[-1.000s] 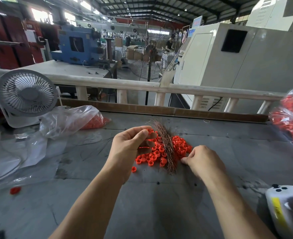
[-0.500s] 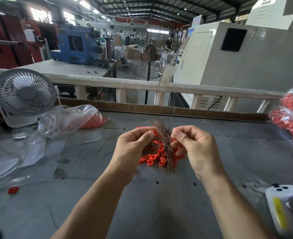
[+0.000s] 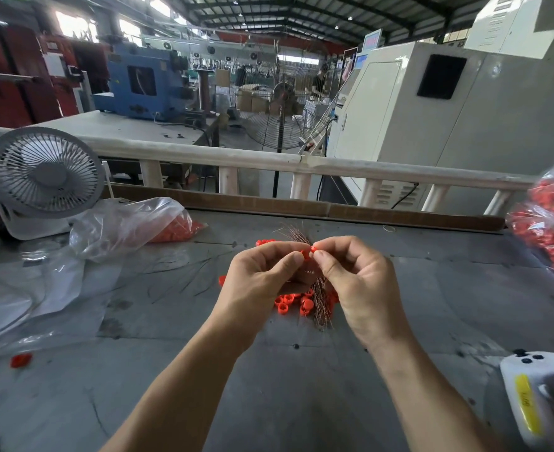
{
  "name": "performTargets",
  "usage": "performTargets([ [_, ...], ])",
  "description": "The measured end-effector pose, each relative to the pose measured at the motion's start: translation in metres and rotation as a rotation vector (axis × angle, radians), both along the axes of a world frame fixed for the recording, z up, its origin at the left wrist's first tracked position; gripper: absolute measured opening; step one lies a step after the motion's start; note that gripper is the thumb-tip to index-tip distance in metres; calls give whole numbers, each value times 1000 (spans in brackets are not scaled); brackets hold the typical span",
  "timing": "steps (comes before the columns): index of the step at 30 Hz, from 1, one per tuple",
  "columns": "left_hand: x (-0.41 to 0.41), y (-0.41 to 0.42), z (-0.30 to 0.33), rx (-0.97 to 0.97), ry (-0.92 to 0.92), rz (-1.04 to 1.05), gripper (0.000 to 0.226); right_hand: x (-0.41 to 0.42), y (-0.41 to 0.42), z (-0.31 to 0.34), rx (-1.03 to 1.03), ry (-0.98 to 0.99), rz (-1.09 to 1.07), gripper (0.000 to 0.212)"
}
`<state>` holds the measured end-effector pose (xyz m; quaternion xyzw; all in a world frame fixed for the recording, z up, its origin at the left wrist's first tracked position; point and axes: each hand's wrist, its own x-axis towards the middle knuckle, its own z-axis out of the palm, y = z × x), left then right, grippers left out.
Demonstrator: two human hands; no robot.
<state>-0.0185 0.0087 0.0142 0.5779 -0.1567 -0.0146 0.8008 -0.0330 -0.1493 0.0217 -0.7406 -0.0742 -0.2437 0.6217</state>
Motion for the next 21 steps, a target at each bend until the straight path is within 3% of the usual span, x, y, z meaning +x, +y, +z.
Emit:
performTargets([
  [13, -1, 1, 1, 46, -41, -14, 18, 1, -2, -1, 59, 53, 12, 5],
  [21, -1, 0, 1, 12, -53, 20, 19, 2, -1, 0, 104, -61, 64, 8],
])
